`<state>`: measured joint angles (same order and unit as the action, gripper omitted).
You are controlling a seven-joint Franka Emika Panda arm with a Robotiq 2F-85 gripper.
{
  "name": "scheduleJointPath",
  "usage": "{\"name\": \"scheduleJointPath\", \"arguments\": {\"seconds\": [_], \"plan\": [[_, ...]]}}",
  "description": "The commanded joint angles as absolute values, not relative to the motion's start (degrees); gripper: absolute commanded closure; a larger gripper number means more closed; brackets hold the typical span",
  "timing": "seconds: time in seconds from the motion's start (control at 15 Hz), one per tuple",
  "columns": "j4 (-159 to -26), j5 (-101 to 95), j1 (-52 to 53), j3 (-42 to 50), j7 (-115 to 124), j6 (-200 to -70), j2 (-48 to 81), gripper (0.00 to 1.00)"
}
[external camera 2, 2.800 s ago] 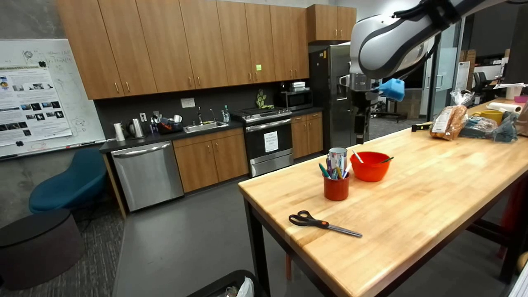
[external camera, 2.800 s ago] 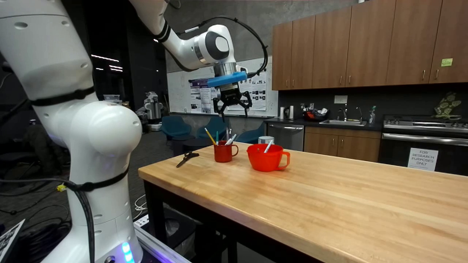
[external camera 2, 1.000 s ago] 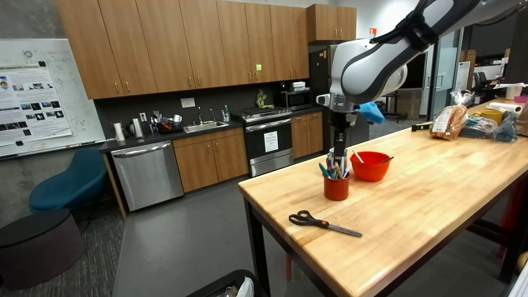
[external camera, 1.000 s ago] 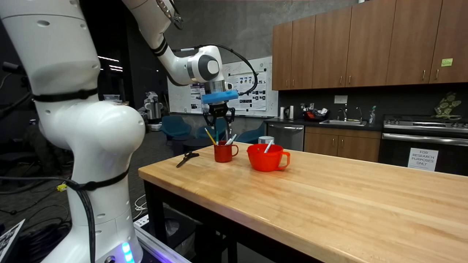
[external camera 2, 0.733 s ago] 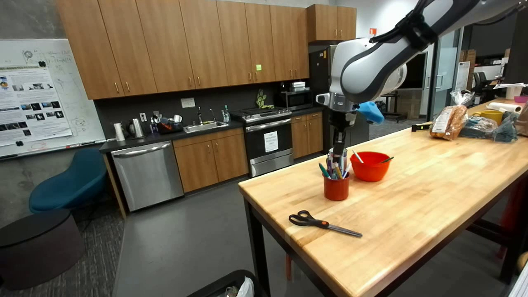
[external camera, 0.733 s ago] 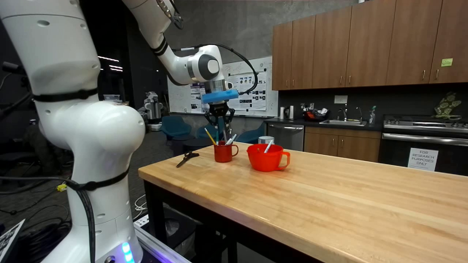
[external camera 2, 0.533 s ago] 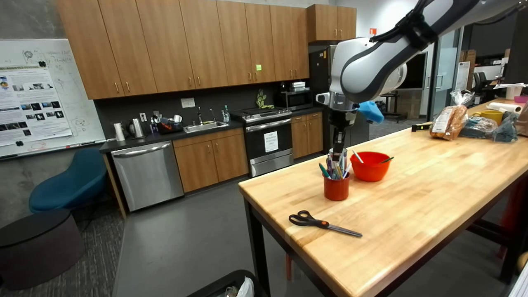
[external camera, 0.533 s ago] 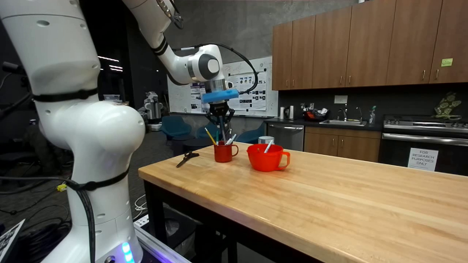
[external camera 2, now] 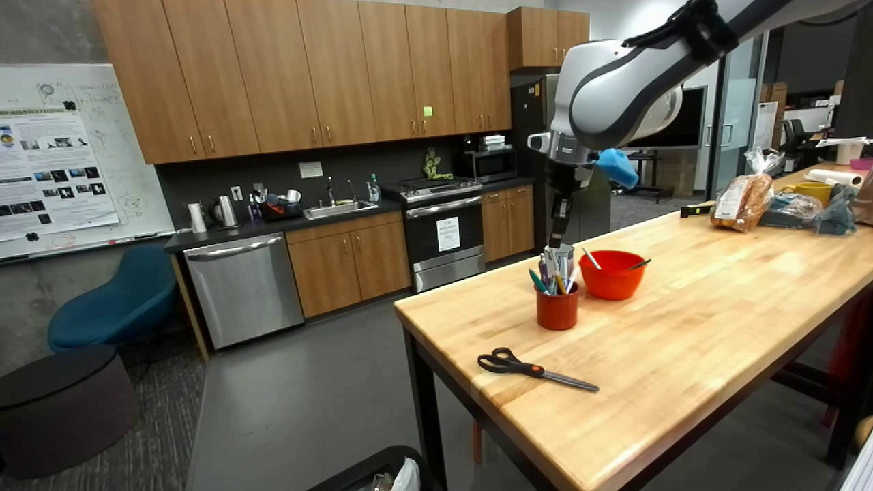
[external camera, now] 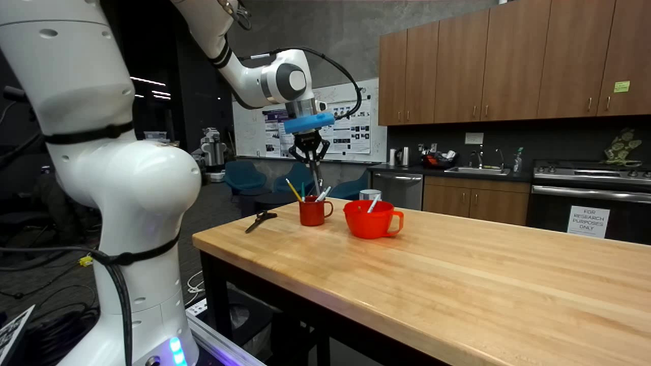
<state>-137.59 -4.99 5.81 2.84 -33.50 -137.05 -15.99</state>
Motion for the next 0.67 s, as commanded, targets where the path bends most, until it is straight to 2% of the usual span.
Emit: {"name": "scheduleJointPath", "arguments": {"seconds": [0.0, 0.6], "plan": [[-136.9, -5.2, 4.7, 3.6, -33.9, -135.0, -19.9, 0.98], [-133.2, -5.3, 2.6, 7.0, -33.3, -131.9, -24.5, 0.98]]}}
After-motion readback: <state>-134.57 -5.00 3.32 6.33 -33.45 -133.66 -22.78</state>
